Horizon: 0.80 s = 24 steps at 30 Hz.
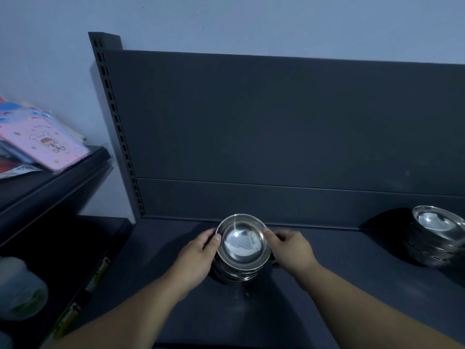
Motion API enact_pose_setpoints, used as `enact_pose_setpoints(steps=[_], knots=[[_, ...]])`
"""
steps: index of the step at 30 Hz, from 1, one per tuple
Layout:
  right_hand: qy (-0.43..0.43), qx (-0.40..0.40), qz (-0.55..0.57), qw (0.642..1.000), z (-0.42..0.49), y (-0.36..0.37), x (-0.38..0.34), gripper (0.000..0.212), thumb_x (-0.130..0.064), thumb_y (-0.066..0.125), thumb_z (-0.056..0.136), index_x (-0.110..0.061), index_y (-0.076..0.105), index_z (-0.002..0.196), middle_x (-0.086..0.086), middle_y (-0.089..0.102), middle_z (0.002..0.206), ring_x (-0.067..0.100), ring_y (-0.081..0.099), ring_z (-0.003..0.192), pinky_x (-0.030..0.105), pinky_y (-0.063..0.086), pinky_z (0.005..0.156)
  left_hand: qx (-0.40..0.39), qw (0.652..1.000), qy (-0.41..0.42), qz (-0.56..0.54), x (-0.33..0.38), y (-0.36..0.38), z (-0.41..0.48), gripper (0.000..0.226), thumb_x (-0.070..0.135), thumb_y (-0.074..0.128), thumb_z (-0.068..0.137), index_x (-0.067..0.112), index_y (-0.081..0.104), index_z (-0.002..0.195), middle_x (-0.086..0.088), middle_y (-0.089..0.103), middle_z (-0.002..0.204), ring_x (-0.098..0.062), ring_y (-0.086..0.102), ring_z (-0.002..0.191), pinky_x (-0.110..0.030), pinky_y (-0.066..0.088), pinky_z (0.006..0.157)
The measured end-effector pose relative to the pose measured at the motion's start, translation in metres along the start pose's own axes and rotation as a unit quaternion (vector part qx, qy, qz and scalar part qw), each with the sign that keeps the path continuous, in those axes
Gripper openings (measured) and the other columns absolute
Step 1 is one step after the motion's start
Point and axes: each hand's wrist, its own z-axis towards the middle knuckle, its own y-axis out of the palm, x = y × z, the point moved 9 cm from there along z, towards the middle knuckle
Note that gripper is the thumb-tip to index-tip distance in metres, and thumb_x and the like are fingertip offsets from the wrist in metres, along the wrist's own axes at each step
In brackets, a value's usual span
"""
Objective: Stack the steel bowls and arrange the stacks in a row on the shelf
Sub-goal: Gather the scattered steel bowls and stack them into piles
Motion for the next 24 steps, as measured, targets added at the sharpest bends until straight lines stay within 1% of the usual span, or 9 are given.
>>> enact_pose_setpoints(steps=[1,3,5,8,10,12,16,21,24], knots=[[0.005,-0.006,0.005,1.0,-0.001,0.002,0.003,0.038,-0.06,0.059,0.083,-0.025,0.072,0.091,-0.005,0.073,0.085,0.018,0.07,0.085,0.043,0.059,0.082,-0.004,1.0,-0.006,-0.011,-0.002,0.001,-0.001,0.05,0.057,0.045,0.091,0.038,0.044,0.137,0.018,0.049,0.135,-0.006,0.046,0.124,-0.029,0.035,0.109],[0.019,-0.047,0.043,0.998,-0.007,0.012,0.01,0.044,-0.064,0.056,0.082,-0.031,0.066,0.11,-0.01,0.07,0.101,0.013,0.066,0.097,0.041,0.056,0.091,-0.026,0.998,-0.04,-0.052,-0.01,0.006,-0.003,0.058,0.066,0.045,0.086,0.042,0.039,0.138,0.018,0.046,0.138,-0.009,0.044,0.127,-0.034,0.034,0.11],[0.05,-0.117,0.099,0.987,-0.015,0.03,0.019,0.05,-0.069,0.053,0.081,-0.042,0.055,0.124,-0.013,0.067,0.114,0.012,0.064,0.105,0.037,0.057,0.087,-0.068,0.988,-0.076,-0.113,-0.012,0.016,-0.008,0.056,0.067,0.042,0.086,0.048,0.035,0.138,0.018,0.044,0.135,-0.014,0.044,0.125,-0.04,0.039,0.108],[0.078,-0.168,0.154,0.971,-0.025,0.048,0.026,0.049,-0.076,0.052,0.075,-0.06,0.047,0.121,-0.012,0.064,0.123,0.018,0.061,0.113,0.039,0.059,0.08,-0.106,0.975,-0.096,-0.172,-0.013,0.027,-0.01,0.045,0.064,0.039,0.089,0.056,0.032,0.132,0.018,0.044,0.131,-0.018,0.047,0.121,-0.042,0.042,0.105],[0.076,-0.161,0.175,0.968,-0.028,0.052,0.023,0.039,-0.073,0.051,0.079,-0.061,0.05,0.116,-0.011,0.066,0.123,0.019,0.063,0.112,0.039,0.058,0.08,-0.114,0.971,-0.086,-0.189,-0.014,0.031,-0.008,0.038,0.064,0.038,0.09,0.057,0.037,0.127,0.018,0.046,0.136,-0.017,0.049,0.123,-0.043,0.043,0.104],[0.074,-0.139,0.187,0.97,-0.031,0.051,0.019,0.036,-0.07,0.045,0.085,-0.057,0.051,0.118,-0.012,0.067,0.121,0.017,0.065,0.109,0.036,0.057,0.081,-0.114,0.969,-0.079,-0.202,-0.018,0.032,-0.004,0.042,0.063,0.037,0.091,0.055,0.037,0.132,0.016,0.045,0.141,-0.018,0.049,0.126,-0.041,0.045,0.102],[0.106,-0.087,0.224,0.965,-0.039,0.042,0.029,0.053,-0.069,0.025,0.092,-0.04,0.059,0.121,-0.007,0.07,0.115,0.017,0.065,0.108,0.041,0.056,0.09,-0.12,0.966,-0.071,-0.218,-0.02,0.04,-0.002,0.043,0.055,0.035,0.095,0.05,0.033,0.138,0.012,0.045,0.142,-0.02,0.047,0.127,-0.041,0.046,0.1],[0.115,-0.023,0.218,0.969,-0.051,0.021,0.044,0.055,-0.064,0.026,0.095,-0.032,0.063,0.119,-0.004,0.073,0.11,0.016,0.068,0.101,0.028,0.058,0.067,-0.144,0.967,-0.051,-0.206,-0.011,0.058,-0.01,0.047,0.061,0.033,0.092,0.053,0.031,0.139,0.014,0.046,0.141,-0.016,0.05,0.124,-0.042,0.047,0.101],[0.104,0.004,0.218,0.97,-0.06,0.004,0.052,0.058,-0.069,0.027,0.091,-0.034,0.061,0.123,-0.005,0.071,0.114,0.016,0.069,0.101,0.031,0.059,0.07,-0.149,0.969,-0.03,-0.193,0.0,0.07,-0.021,0.045,0.063,0.031,0.092,0.058,0.03,0.136,0.016,0.046,0.141,-0.015,0.05,0.124,-0.039,0.049,0.097]])
